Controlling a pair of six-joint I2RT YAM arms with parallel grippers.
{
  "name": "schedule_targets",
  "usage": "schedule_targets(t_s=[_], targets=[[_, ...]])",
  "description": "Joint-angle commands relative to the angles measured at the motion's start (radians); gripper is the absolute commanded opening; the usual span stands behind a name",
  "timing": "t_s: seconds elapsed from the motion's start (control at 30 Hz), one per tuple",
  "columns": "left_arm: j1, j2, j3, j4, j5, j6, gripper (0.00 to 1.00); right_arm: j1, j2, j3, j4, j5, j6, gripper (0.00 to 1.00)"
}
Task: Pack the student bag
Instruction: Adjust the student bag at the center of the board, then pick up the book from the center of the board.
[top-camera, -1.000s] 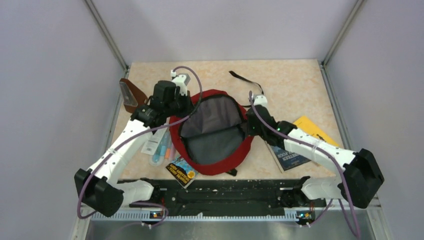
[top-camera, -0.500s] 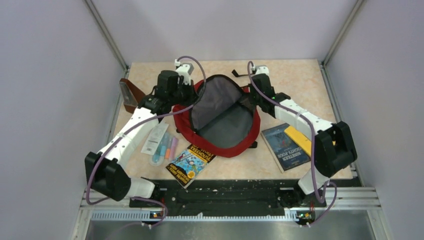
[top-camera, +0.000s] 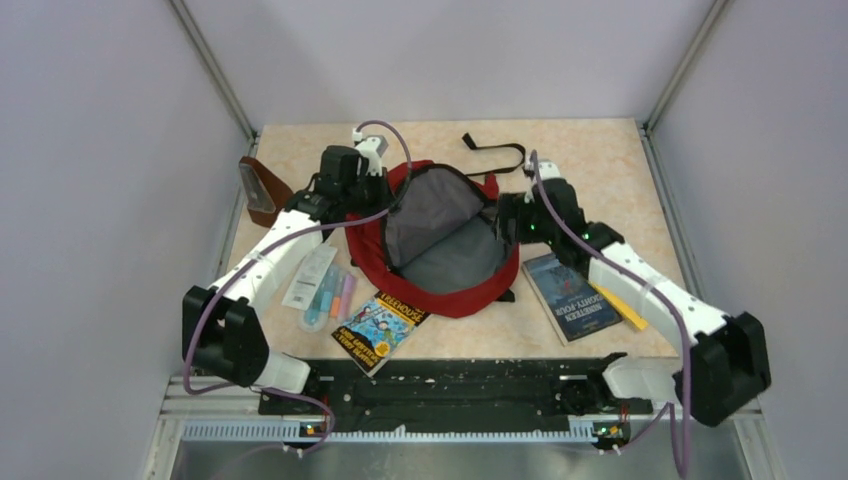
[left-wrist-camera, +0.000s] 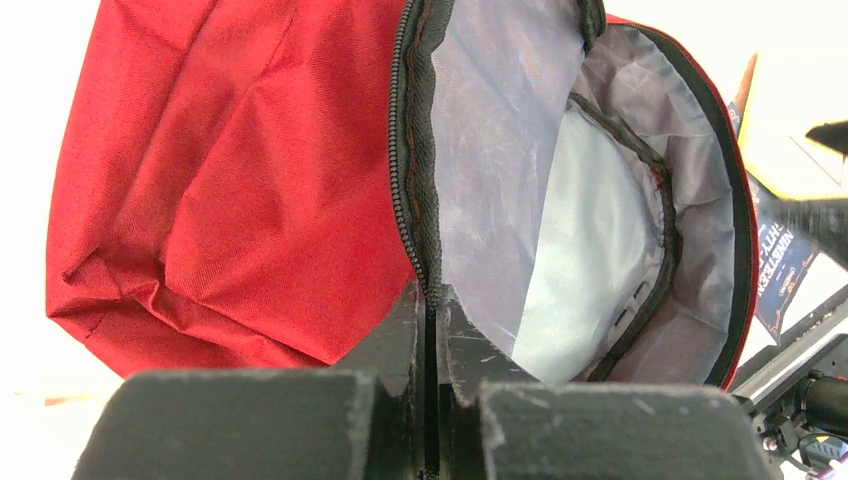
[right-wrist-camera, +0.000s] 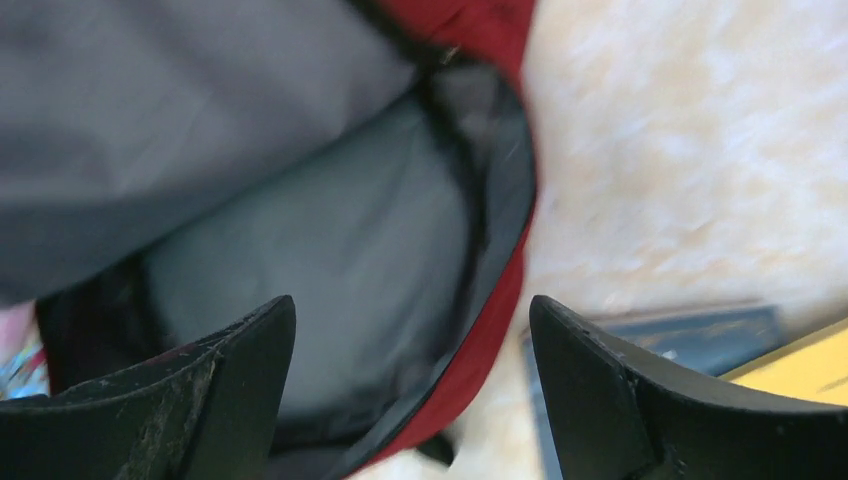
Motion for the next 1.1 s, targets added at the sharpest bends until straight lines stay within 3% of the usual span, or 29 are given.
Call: schedule_targets(t_s=[0.0, 0.2, 0.4, 0.77, 1.07], targets=[[0.012, 0.019, 0.029, 0.021, 0.025, 0.004, 0.0, 0.109, -0.166, -0.19, 0.078, -0.197, 0.188, 0.85], [0.015, 0.019, 0.018, 0.017, -0.027, 0.028, 0.0, 0.524, -0.246, -0.346, 0.302, -0.033, 0.139, 0.85], [0.022, 0.04, 0.031, 0.004, -0.008, 0.026, 0.0, 0.823, -0.118, -0.414, 0.627, 0.081, -0.22, 0.85], [0.025, 0.012, 0.037, -0.008, 0.018, 0.002, 0.0, 0.91, 0.184, -0.468, 1.085, -0.014, -0.655, 0.85], [0.051, 0.003, 0.047, -0.024, 0.015, -0.012, 0.0, 0.967, 0.381, -0.46, 1.197, 0.021, -0.906, 0.85]])
